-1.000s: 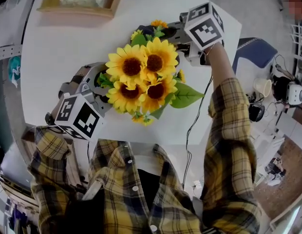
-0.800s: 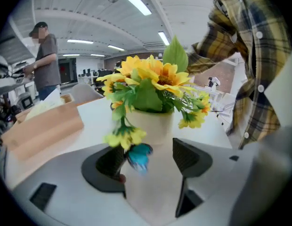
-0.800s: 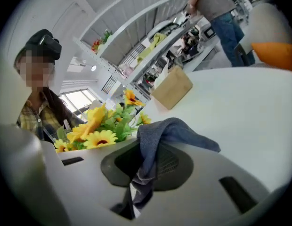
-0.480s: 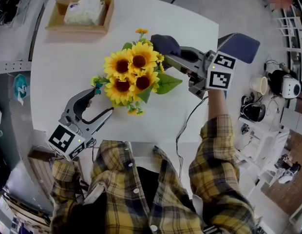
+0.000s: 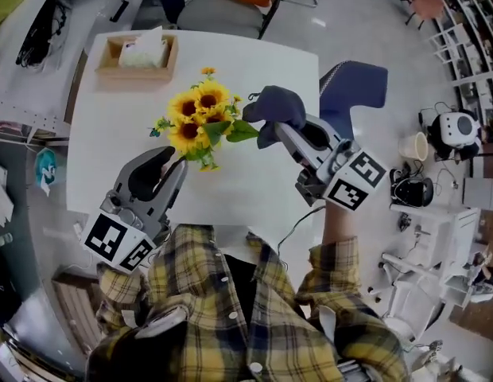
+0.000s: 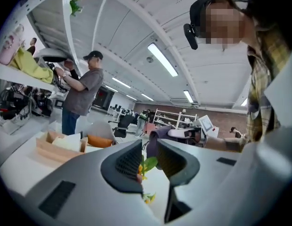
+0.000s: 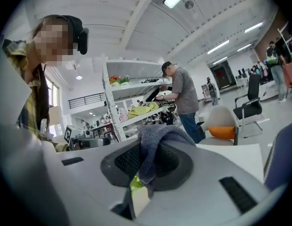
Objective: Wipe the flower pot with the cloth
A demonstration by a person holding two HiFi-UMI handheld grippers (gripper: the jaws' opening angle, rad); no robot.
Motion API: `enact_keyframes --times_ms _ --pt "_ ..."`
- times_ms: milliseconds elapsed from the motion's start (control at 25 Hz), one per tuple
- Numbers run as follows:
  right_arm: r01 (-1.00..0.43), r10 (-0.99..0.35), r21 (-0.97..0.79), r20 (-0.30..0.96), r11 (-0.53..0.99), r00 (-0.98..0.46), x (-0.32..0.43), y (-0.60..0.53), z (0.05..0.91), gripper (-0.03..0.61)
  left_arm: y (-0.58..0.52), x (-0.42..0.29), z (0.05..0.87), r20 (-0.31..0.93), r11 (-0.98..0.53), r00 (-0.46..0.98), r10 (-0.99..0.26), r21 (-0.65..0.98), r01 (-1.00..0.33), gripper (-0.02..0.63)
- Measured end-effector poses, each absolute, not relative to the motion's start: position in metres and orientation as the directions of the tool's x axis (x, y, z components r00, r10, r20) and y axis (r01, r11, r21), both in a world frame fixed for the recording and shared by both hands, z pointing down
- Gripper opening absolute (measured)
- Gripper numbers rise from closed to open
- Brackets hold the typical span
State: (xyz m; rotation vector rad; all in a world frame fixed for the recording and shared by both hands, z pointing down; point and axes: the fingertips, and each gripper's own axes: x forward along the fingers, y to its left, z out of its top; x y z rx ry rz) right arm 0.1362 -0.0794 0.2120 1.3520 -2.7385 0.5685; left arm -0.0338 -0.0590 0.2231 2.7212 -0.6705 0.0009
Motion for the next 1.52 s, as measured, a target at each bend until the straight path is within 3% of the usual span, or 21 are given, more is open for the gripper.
enact_keyframes --times_ms 240,440,800,1520 --pt "-0.818 -0.808 -0.204 0.152 0.537 -0.569 0.129 -0.014 0.167 0.035 -0.029 -0.013 0.167 0.022 -0.842 0.865 -0.501 0.22 -0.493 0.025" --pt "-0.839 -0.831 -0.153 0.13 0.522 -0.541 0.11 0.014 0.157 0.035 -0.009 0.0 0.149 0.013 -0.847 0.865 -0.502 0.194 -0.494 0.009" --pt "-0.83 -0.824 -0.157 0.119 0.535 -0.554 0.099 0.031 0.157 0.035 0.013 0.017 0.142 0.001 -0.857 0.869 -0.495 0.161 -0.489 0.009" --pt "-0.811 -0.796 -0.152 0.16 0.565 -0.584 0.074 0.007 0.172 0.034 -0.035 -0.013 0.149 0.038 -0.821 0.832 -0.553 0.143 -0.552 0.009"
